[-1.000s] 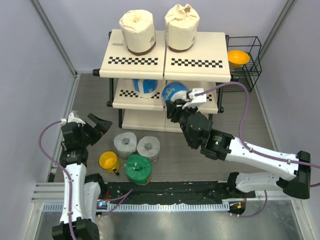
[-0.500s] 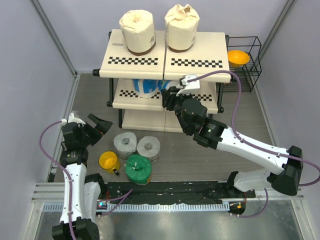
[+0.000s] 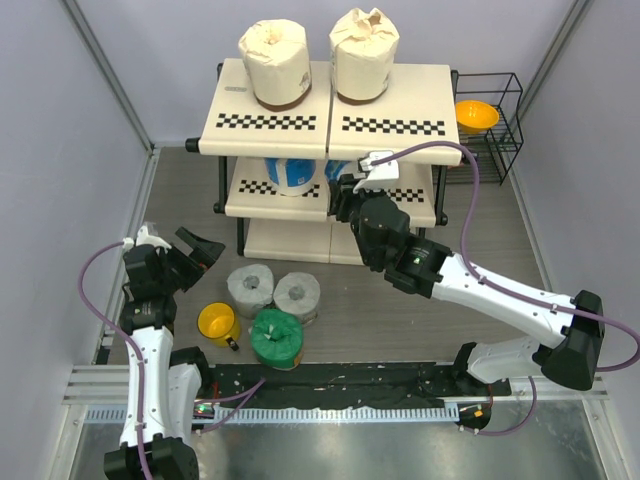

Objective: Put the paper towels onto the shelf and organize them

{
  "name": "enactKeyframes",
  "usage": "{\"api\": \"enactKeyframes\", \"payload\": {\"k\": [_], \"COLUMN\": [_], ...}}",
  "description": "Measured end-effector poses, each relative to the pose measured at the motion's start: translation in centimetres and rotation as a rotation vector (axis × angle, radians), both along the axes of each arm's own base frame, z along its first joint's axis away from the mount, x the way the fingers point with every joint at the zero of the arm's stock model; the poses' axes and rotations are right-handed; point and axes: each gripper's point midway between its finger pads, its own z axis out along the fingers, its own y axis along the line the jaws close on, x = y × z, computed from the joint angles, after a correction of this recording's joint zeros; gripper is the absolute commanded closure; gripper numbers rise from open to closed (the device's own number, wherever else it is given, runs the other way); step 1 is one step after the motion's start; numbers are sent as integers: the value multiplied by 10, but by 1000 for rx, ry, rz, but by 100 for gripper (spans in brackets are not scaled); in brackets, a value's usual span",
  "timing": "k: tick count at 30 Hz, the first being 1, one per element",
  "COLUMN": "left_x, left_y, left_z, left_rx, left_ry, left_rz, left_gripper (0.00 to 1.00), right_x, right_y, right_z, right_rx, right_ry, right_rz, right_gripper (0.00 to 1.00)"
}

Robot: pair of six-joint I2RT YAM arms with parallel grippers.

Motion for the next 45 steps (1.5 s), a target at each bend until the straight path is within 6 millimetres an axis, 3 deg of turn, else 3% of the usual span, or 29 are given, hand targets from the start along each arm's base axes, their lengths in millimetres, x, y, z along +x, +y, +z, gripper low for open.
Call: {"api": "enactKeyframes", "payload": {"k": [3,8,14,28,36,45], "left_x": [0,0,0,0,0,0], "left_y": [0,0,0,0,0,0], "left_z": [0,0,0,0,0,0], "left_rx": [0,0,0,0,0,0], "left_ry": [0,0,0,-1,-1,-1], "left_rz": [0,0,0,0,0,0], "left_gripper": [0,0,0,0,0,0], "right_x": [0,-1,-2,9,19,8], "right_y": [-1,-2,-5,-4,0,-6], "right_z": [-7,-22,-17,3,4,32], "right_rx": [-14,-44,-33,-34,-48,10], "right_ry": [12,38,29,-29,-59,-114], "right_rz": [-2,-5,-9,-28,-34,10], "right_gripper": [61,46,32,30,30,30]}}
